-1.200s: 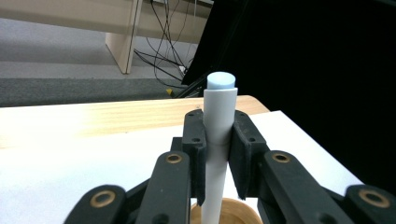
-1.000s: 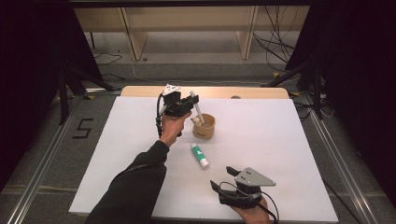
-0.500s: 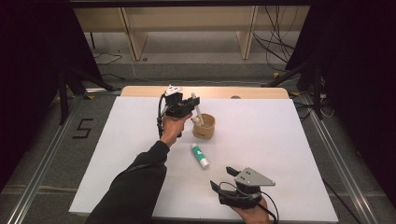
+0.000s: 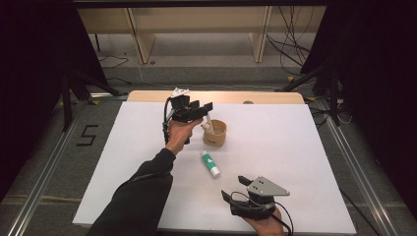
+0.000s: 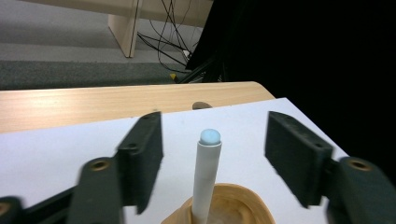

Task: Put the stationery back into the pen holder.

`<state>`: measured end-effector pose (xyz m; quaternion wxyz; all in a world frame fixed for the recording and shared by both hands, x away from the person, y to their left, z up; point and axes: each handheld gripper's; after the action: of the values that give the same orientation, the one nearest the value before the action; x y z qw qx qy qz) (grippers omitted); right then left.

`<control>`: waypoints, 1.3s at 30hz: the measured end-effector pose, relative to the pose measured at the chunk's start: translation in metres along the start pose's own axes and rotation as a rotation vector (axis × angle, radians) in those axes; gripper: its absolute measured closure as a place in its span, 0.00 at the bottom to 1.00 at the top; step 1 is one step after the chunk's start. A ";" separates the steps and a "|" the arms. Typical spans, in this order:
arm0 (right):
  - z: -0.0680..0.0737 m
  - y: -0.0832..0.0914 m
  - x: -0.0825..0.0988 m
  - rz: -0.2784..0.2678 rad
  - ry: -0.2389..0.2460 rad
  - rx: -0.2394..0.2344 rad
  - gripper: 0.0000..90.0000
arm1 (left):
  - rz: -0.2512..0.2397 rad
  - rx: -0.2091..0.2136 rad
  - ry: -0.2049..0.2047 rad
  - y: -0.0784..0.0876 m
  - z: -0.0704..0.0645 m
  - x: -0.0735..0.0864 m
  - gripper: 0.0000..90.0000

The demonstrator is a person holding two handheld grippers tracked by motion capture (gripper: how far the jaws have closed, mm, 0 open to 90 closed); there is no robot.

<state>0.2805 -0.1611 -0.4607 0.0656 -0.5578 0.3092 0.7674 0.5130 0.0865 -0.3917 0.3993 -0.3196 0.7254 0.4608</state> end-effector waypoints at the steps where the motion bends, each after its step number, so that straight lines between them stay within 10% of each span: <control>1: 0.000 0.000 0.000 0.000 -0.001 0.000 0.31 | -0.003 0.001 0.005 0.002 0.001 -0.001 0.35; 16: -0.001 -0.001 -0.002 0.004 -0.007 0.004 0.30 | 0.017 0.061 0.022 0.044 0.029 0.004 0.23; 39: -0.008 -0.018 -0.013 0.068 -0.028 0.024 0.30 | 0.047 0.076 -0.012 0.087 0.050 0.052 0.19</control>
<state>0.2996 -0.1479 -0.4572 0.0507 -0.5354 0.3363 0.7731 0.4305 0.1598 -0.4138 0.4047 -0.2844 0.7471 0.4440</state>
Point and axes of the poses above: each handheld gripper's, and its own axes: y roughly backward along the jaws, x roughly out of its underside, z roughly to its left, and after that the axes turned 15 degrees about -x, right-handed
